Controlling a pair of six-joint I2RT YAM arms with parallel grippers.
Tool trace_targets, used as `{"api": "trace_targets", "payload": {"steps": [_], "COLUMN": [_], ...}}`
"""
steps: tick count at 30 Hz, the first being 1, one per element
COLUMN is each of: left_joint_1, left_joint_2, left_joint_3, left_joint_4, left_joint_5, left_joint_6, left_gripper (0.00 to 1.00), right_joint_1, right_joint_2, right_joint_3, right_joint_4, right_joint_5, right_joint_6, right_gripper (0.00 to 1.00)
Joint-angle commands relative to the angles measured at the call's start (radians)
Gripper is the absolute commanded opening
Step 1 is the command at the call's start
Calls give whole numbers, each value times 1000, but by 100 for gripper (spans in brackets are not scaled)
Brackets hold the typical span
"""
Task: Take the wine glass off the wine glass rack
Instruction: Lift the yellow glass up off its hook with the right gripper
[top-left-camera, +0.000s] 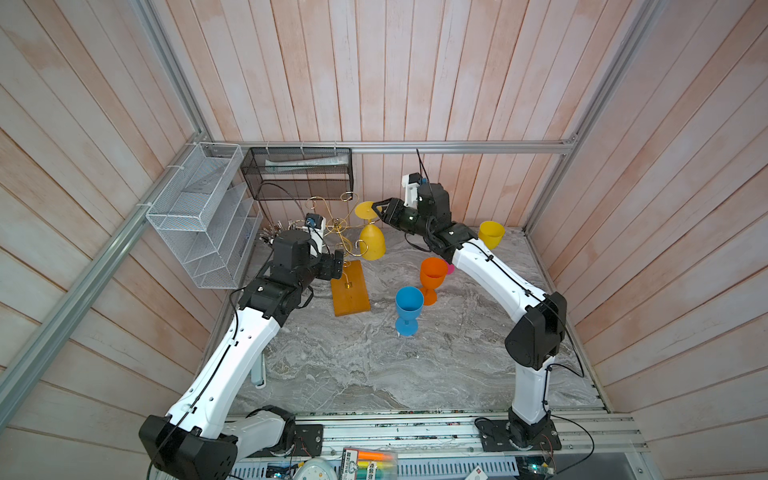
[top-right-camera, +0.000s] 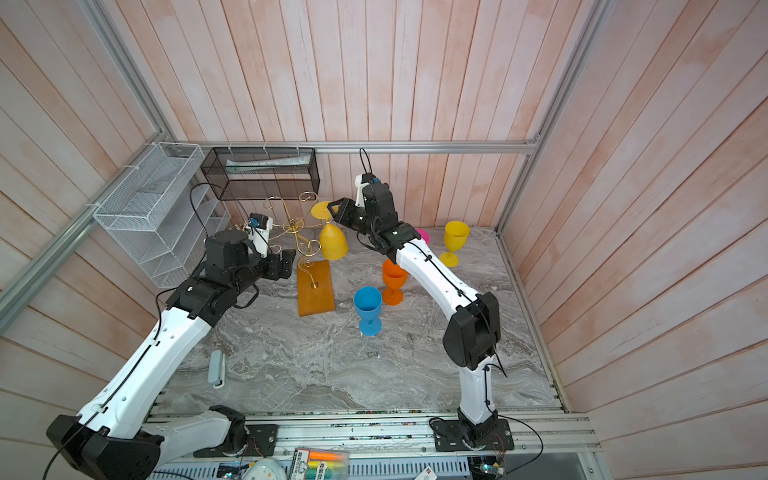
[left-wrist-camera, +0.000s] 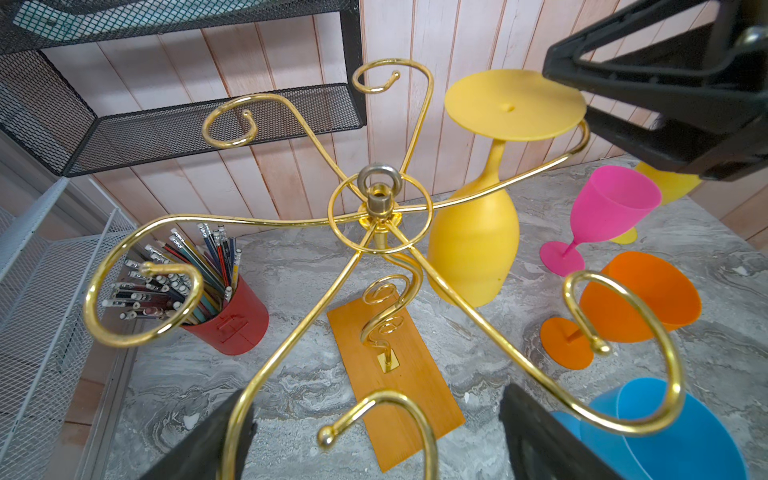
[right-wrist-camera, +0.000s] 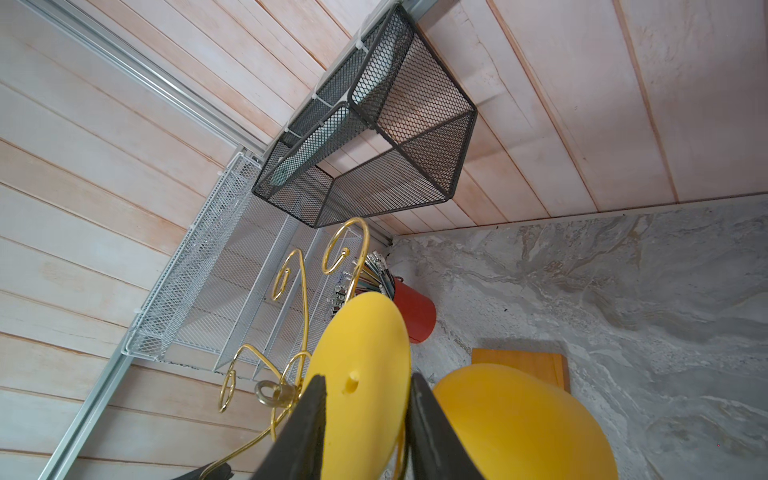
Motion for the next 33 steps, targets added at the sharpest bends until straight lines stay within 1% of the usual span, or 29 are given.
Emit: {"api": "trace_targets", "payload": {"steps": [1,10,18,24,30,33], "left_joint_1": [-2,-1,-1,-2,-1,-2], "left_joint_2": [-4,-2,4,3,-1,1], "left_joint_3": [-7,-5,-1,-1,-5,-1], "left_joint_4": [19,20,23,20,19,19], "left_joint_5": [32,33,38,39,37,39], "left_joint_6": [-8,-7,-11,-9,-9,-9], "left_gripper": [94,94,94,94,94,94], "right_joint_1": [24,43,50,49,45,43], "right_joint_2": [7,32,27,8,-14,-15], "right_joint_3": [73,139,134,119,102,92], "right_joint_4": [31,-41,-68,-66,-69,-75], "right_joint_5": [-1,29,38,85,136,145], "right_joint_6": [-39,-88,-96,-110,-115,-108], "right_gripper": [35,38,38,39,44,49]}}
